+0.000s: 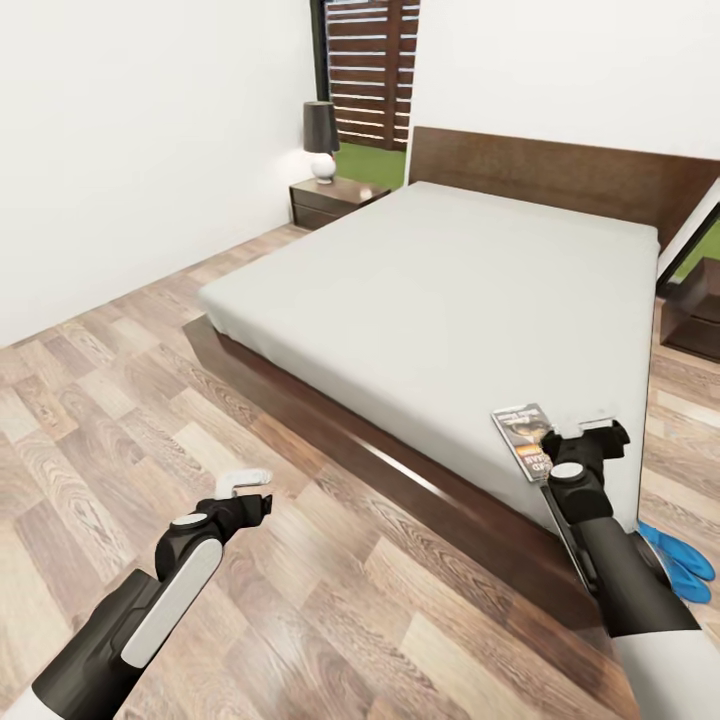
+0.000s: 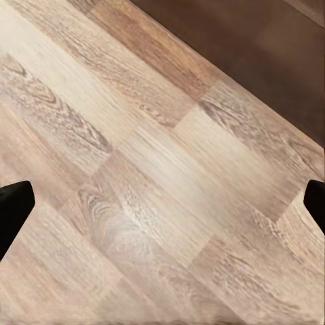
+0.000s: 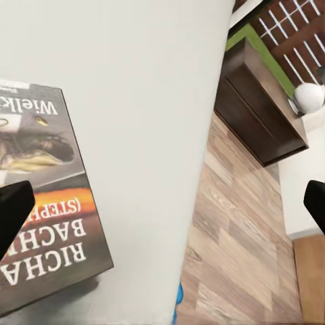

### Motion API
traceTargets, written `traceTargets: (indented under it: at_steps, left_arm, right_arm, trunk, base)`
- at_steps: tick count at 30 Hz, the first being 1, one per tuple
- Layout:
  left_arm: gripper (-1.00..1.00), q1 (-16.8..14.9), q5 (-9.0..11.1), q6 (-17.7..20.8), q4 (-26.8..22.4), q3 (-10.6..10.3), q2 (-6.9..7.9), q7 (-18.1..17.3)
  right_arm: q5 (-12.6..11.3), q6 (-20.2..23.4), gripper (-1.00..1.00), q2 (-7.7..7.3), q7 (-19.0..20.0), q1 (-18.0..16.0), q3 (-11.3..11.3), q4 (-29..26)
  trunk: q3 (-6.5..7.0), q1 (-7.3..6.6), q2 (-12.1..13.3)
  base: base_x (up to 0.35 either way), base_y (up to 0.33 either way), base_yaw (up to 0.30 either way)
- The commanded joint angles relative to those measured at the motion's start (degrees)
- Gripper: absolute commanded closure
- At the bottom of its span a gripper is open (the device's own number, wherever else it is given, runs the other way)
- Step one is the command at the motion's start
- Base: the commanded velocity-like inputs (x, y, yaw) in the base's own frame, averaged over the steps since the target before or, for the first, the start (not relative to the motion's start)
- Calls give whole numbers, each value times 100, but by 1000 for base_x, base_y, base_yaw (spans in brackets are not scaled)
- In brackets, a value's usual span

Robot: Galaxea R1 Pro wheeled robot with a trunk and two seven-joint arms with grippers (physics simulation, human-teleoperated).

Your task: In the bedroom, move the book from the bed onto either nightstand, and place the two sandals side by side next to the bed.

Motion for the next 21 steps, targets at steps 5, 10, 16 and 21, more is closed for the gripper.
traceTargets:
  at_steps: [5,10,16,21]
  left_arm:
    - [-100,-8,56,0,-3,-22,-3,59]
    - [-100,-5,61,0,-2,-33,-15,59]
    - [-100,-6,74,0,9,-41,-20,52]
    - [-100,-5,72,-8,16,-42,-21,51]
  right_arm:
    - [15,-2,-100,-5,-30,7,46,63]
    - [18,-18,-100,-5,-30,10,67,102]
    - [29,-47,-100,-5,-32,12,130,319]
    - [211,-59,-100,-5,-56,12,413,446]
  trunk:
    - [-4,-3,-2]
    - [-4,-3,-2]
    - [-4,-3,-2]
    - [-4,-3,-2]
  base:
    - [-263,164,0]
    - [-276,153,0]
    - [-292,129,0]
    - [-234,80,0]
